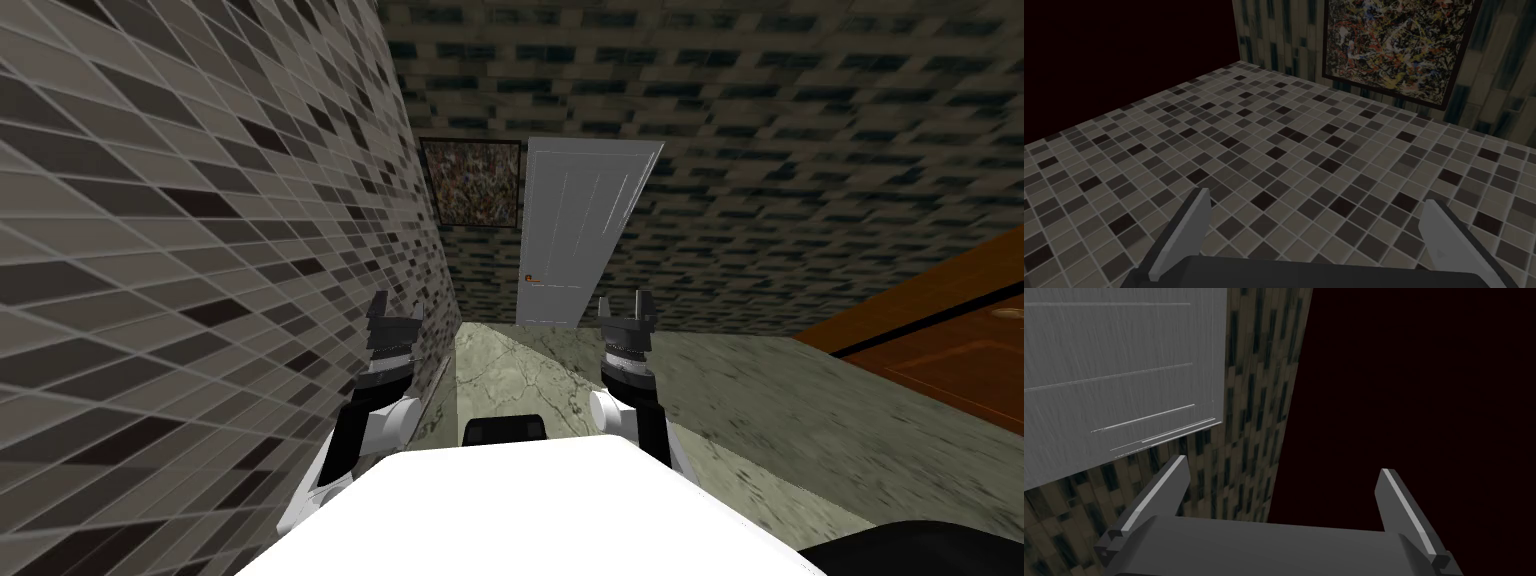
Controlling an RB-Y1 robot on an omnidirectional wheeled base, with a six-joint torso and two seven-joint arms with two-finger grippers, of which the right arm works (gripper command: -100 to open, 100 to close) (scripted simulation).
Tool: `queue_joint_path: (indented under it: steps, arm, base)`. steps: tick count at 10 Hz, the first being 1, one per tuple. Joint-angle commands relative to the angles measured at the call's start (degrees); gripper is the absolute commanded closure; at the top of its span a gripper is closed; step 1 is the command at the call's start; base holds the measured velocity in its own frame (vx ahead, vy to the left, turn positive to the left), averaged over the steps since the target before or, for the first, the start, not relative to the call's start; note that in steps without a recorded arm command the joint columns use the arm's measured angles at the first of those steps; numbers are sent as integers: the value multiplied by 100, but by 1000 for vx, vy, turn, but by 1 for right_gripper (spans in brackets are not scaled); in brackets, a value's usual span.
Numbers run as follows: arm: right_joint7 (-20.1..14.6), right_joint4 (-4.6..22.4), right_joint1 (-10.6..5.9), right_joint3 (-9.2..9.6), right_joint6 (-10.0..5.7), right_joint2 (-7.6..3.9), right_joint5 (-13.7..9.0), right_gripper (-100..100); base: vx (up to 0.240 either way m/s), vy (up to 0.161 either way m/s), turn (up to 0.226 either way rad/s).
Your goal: Pull the door open
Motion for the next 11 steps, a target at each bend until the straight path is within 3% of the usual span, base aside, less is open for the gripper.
queue_joint_path:
  steps: [1, 11]
  arm:
    - [-3, 165, -55, -22, -28, -59, -25, -100]
    - [-28, 1373, -457, -180, -236, -400, -204, -100]
  base:
    - [50, -13, 68]
    - [75, 2, 45]
